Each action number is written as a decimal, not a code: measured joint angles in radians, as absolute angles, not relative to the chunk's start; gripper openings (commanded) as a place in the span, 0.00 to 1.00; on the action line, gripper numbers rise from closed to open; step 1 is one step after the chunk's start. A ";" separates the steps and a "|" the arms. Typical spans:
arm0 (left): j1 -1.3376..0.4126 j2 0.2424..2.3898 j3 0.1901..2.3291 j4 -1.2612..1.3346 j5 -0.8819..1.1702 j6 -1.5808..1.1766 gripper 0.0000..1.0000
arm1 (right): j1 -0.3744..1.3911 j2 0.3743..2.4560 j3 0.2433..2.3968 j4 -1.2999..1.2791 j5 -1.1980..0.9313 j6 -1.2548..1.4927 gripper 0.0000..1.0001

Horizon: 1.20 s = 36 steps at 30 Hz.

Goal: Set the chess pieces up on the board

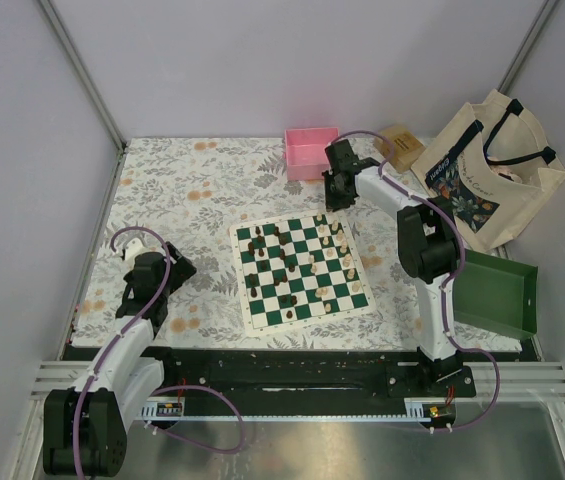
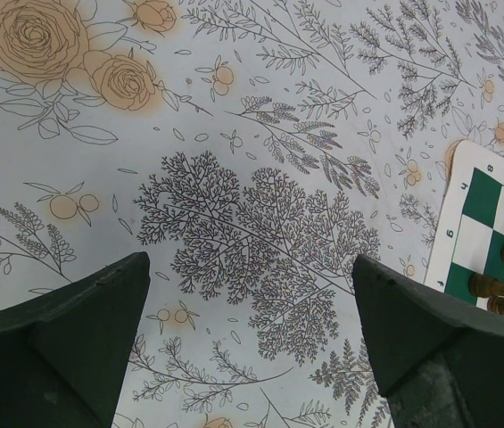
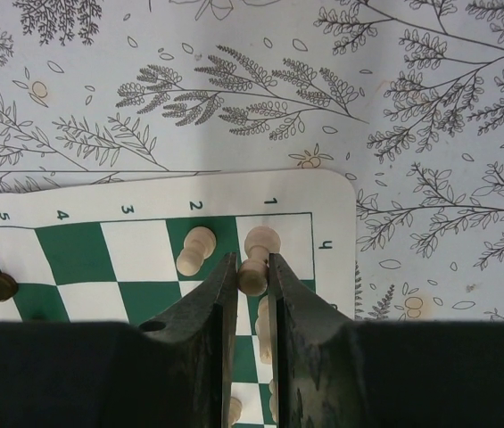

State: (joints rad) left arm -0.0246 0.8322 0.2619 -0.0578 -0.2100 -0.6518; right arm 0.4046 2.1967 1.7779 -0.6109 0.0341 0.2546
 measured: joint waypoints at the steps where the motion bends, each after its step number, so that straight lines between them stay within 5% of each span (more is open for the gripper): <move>1: -0.025 0.832 0.262 -0.058 -0.210 -0.652 0.99 | 0.405 2.197 1.775 -0.611 0.033 0.255 0.22; 18: -0.025 0.832 0.262 -0.058 -0.210 -0.652 0.99 | 0.405 2.197 1.740 -0.603 0.033 0.258 0.22; 36: -0.025 0.832 0.262 -0.058 -0.210 -0.652 0.99 | 0.405 2.197 1.773 -0.629 0.017 0.258 0.41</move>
State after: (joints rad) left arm -0.0246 0.8322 0.2619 -0.0578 -0.2100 -0.6518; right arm 0.4046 2.1967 1.7733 -0.6292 0.0170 0.2577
